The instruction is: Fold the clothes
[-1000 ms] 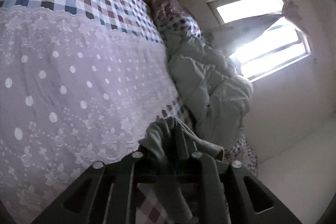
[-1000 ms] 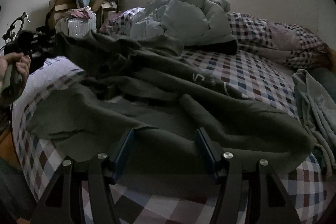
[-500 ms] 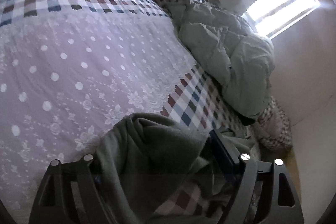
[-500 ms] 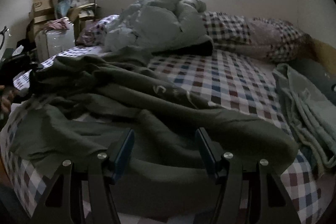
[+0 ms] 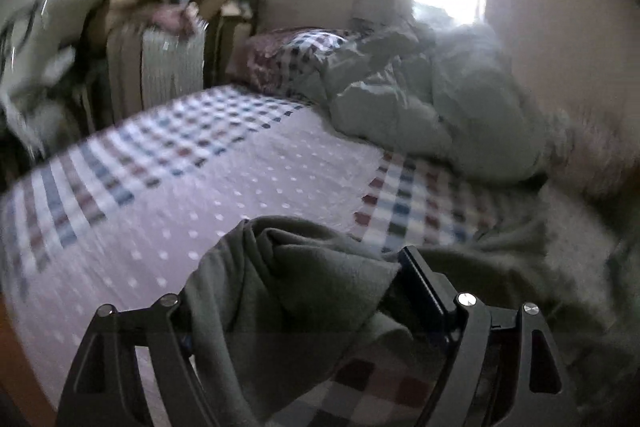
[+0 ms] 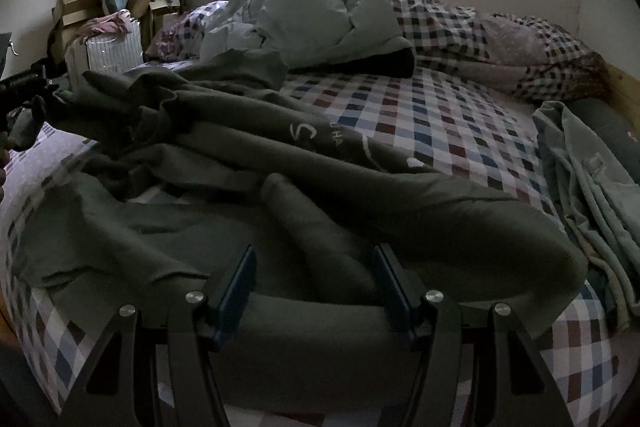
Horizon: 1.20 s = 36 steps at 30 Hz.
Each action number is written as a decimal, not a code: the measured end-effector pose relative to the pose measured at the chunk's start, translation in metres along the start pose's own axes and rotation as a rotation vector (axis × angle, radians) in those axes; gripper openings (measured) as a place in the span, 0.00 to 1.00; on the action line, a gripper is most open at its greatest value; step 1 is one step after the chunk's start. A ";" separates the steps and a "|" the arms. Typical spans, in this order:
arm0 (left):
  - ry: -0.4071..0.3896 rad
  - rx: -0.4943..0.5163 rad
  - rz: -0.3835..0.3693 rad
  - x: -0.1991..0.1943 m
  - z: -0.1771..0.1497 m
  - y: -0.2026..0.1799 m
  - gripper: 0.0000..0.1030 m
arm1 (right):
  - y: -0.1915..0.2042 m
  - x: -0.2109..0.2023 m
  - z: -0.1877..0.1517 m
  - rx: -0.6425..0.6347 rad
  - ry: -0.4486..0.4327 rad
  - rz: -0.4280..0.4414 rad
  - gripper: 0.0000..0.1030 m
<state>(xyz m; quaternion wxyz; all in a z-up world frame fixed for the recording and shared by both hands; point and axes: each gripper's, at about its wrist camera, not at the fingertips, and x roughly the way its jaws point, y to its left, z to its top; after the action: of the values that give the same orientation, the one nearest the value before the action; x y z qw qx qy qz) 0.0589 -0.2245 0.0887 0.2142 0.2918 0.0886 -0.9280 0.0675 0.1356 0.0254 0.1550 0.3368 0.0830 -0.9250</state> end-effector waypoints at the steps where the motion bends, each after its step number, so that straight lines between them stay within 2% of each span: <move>1: 0.004 0.045 0.021 0.002 -0.003 -0.005 0.82 | 0.000 0.000 0.000 0.000 0.003 0.001 0.62; 5: 0.061 0.016 -0.055 0.009 -0.006 0.002 0.82 | 0.001 0.001 -0.001 0.000 0.008 0.002 0.62; 6: 0.080 -0.014 -0.105 0.011 -0.005 0.006 0.82 | 0.001 0.001 -0.001 0.001 0.008 0.002 0.62; 9: 0.174 -0.177 -0.322 0.017 -0.005 0.033 0.82 | 0.001 0.001 0.000 0.004 0.008 0.004 0.62; 14: 0.319 -0.405 -0.573 0.028 -0.020 0.074 0.83 | 0.001 0.002 -0.001 0.007 0.010 0.007 0.62; 19: 0.453 -0.570 -0.724 0.035 -0.038 0.095 0.83 | 0.001 0.003 -0.001 0.014 0.014 0.009 0.61; 21: 0.481 -0.598 -0.746 0.033 -0.044 0.097 0.83 | 0.000 0.003 -0.001 0.016 0.013 0.006 0.57; 24: 0.425 -0.589 -0.689 0.017 -0.042 0.104 0.83 | -0.001 0.003 -0.001 0.026 0.011 0.000 0.49; 25: 0.404 -0.585 -0.668 0.011 -0.042 0.107 0.83 | -0.002 0.003 -0.001 0.033 0.011 -0.004 0.43; 26: 0.383 -0.580 -0.647 0.005 -0.041 0.110 0.83 | -0.003 0.003 -0.001 0.040 0.010 -0.007 0.31; 28: 0.341 -0.571 -0.605 -0.006 -0.040 0.115 0.83 | -0.008 0.002 -0.001 0.062 0.008 -0.012 0.17; 33: 0.237 -0.548 -0.499 -0.035 -0.036 0.128 0.83 | -0.007 -0.009 0.000 0.066 -0.026 0.003 0.04; 36: 0.179 -0.523 -0.586 -0.056 -0.034 0.118 0.83 | -0.003 -0.018 0.001 0.057 -0.058 0.004 0.02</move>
<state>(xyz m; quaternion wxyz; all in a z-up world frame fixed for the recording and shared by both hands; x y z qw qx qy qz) 0.1706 -0.3005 0.0886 -0.0013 0.2694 0.4195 -0.8669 0.0785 0.1426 0.0378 0.1493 0.3142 0.0515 -0.9361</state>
